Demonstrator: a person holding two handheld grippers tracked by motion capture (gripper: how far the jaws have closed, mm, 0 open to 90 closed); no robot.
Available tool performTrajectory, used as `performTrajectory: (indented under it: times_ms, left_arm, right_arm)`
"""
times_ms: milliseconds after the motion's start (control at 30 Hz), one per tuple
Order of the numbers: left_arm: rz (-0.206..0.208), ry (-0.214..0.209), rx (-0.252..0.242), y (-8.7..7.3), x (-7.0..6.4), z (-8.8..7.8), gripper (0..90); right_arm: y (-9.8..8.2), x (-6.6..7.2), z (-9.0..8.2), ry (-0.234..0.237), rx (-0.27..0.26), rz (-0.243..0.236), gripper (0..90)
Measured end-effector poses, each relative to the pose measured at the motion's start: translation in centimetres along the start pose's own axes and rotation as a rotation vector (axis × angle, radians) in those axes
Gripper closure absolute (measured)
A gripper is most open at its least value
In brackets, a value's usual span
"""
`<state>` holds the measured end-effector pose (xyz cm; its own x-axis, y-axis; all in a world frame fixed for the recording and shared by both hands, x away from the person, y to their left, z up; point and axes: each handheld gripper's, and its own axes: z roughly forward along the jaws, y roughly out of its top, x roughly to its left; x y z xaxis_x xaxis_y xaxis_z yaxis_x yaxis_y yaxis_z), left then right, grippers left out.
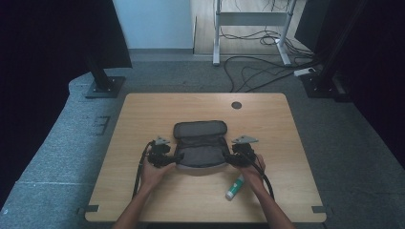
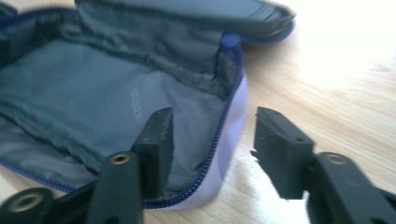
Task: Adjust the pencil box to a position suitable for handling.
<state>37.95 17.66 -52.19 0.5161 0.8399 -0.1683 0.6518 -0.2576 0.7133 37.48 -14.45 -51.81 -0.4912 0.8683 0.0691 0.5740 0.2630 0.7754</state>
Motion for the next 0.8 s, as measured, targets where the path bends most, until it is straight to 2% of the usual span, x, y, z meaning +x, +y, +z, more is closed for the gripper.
performTrajectory:
  times_ms: [67, 333, 400, 667, 800]
  left_arm:
    - [0.002, -0.01, -0.02, 0.1, 0.0, -0.5, 23.8]
    - [0.013, -0.034, -0.044, -0.3, -0.1, -2.0, 24.8]
    - [0.024, -0.026, -0.044, -0.8, -0.3, -2.4, 24.8]
    - [0.014, -0.029, -0.058, -2.1, -0.2, -3.6, 24.9]
    - [0.008, -0.029, -0.059, -2.8, 0.1, -4.2, 25.0]
  right_arm:
    - [0.0, -0.4, -0.9, 0.002, -0.033, 0.016, 41.0]
    - [-0.8, -1.1, -2.4, 0.019, -0.065, 0.037, 38.4]
    - [-1.1, -1.2, -2.8, 0.024, -0.068, 0.043, 37.2]
    - [-2.2, -1.5, -4.4, 0.047, -0.107, 0.045, 35.6]
    - [-2.9, -1.4, -5.0, 0.048, -0.11, 0.031, 34.7]
